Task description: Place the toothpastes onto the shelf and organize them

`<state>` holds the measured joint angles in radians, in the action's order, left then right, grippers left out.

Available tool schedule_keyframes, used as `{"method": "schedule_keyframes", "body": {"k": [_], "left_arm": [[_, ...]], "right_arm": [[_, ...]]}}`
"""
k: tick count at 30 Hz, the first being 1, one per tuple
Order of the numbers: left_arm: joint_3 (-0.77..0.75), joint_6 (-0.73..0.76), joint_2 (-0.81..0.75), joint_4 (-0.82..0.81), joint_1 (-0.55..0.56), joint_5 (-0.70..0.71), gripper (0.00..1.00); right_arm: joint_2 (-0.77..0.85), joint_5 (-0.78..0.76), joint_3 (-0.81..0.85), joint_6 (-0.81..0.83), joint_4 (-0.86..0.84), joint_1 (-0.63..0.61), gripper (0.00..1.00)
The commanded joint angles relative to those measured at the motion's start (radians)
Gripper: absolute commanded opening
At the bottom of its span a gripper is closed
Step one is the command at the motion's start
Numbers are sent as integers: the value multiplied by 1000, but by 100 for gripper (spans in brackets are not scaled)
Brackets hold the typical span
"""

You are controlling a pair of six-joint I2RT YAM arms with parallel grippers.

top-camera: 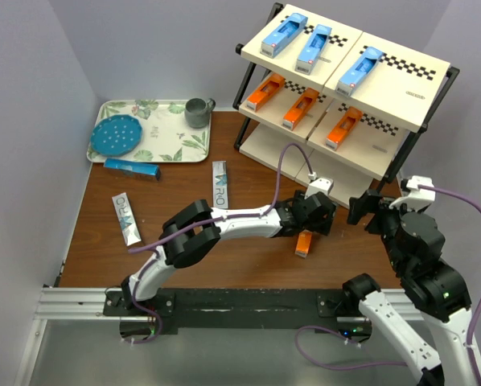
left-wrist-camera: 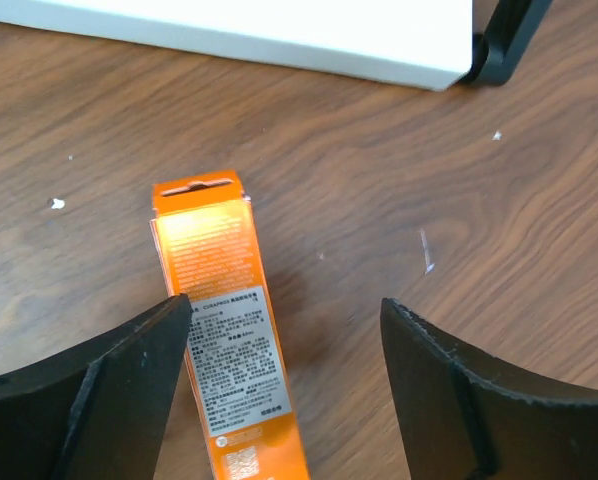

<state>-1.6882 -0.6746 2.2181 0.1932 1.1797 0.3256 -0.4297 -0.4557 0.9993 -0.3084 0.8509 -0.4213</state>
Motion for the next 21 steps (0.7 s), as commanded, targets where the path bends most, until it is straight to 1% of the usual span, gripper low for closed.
{"method": "schedule_keyframes", "body": {"k": [1,3,5,6,11,16,21], "left_arm": [[-73,-68,73,95,3,50,79],[-87,-69,90,118,3,55,75],[-102,-66,106,129,3,53,67],[-103,-68,109,132,3,52,66],[-97,-74,103,161,3,72,65],[-4,-52,39,140,-11,90,62],[59,-56,17,130,-28,79,61]], "right_arm": [[25,-5,-17,8,-10,-19,98],[37,-8,-31,18,-24,-28,98],[40,-17,-37,35,-30,-43,98],[40,-18,-42,40,-33,-48,98],[39,-9,-42,48,-44,-57,98],[20,-1,-34,37,-39,-56,98],[9,26,-47,12,-41,-56,98]]}}
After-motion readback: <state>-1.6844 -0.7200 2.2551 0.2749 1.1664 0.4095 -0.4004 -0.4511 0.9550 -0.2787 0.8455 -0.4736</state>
